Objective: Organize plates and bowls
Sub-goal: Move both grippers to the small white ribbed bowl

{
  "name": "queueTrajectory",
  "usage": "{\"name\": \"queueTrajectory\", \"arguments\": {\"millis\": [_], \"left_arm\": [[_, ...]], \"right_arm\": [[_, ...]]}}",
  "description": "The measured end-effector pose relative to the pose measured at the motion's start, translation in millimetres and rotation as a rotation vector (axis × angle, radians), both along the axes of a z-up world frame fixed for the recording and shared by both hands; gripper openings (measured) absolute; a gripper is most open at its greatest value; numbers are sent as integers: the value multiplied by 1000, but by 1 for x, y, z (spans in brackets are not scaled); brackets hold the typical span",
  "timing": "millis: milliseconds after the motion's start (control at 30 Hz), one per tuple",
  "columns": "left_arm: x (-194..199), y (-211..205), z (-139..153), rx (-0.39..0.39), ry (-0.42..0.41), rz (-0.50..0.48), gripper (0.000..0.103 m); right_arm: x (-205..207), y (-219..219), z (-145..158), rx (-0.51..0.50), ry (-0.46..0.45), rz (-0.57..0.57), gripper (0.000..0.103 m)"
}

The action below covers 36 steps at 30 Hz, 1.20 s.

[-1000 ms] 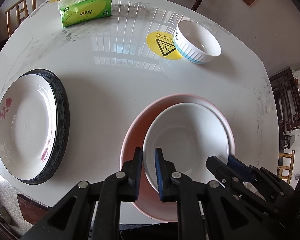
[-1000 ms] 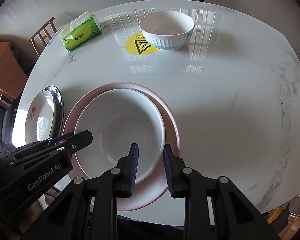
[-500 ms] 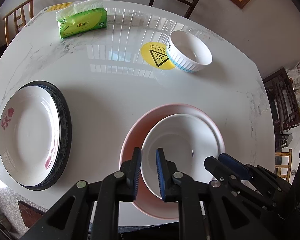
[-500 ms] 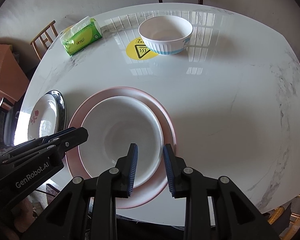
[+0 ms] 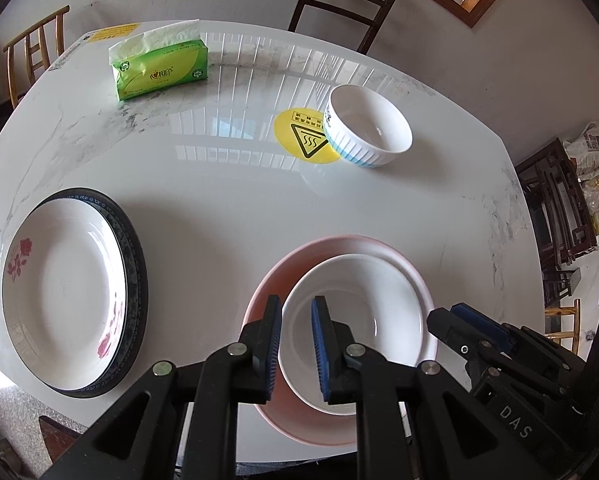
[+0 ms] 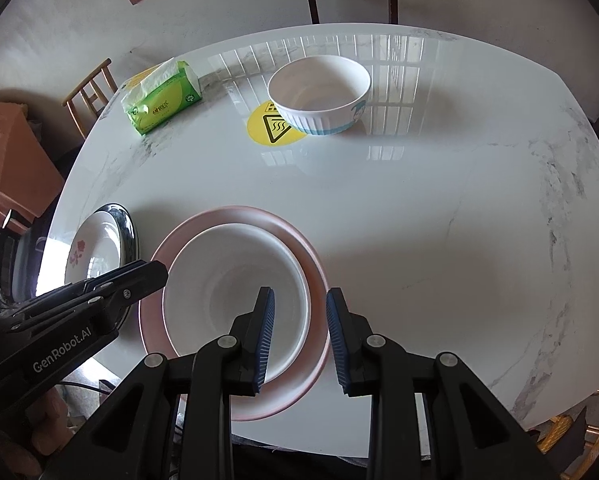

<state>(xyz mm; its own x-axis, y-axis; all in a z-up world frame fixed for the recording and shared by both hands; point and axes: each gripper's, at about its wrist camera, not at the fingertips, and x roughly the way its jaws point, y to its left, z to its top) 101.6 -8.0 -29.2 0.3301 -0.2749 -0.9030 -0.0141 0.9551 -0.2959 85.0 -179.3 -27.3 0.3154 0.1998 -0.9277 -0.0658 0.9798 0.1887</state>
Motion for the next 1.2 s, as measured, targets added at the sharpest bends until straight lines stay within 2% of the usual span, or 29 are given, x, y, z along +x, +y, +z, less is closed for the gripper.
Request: {"name": "queueTrajectory", "arguments": {"millis": [233,367,633,833,1200], "left_arm": [[15,8,1,26,-33,13,16],[28,13,-3,31,-24,30,17],[59,13,-10,44,-10,23,17],[91,7,-16,61,11,0,17],[162,-8,-13,22,27,-41,17]], "right_arm": [[10,-18,2,14,-10,-26,26],[19,-31,2,47,-9,-44,26],[44,-46,-5,48,0,-66,26],[67,-57,-15,43,31,-70,26],[132,-63,-11,32,37,-67,26]]}}
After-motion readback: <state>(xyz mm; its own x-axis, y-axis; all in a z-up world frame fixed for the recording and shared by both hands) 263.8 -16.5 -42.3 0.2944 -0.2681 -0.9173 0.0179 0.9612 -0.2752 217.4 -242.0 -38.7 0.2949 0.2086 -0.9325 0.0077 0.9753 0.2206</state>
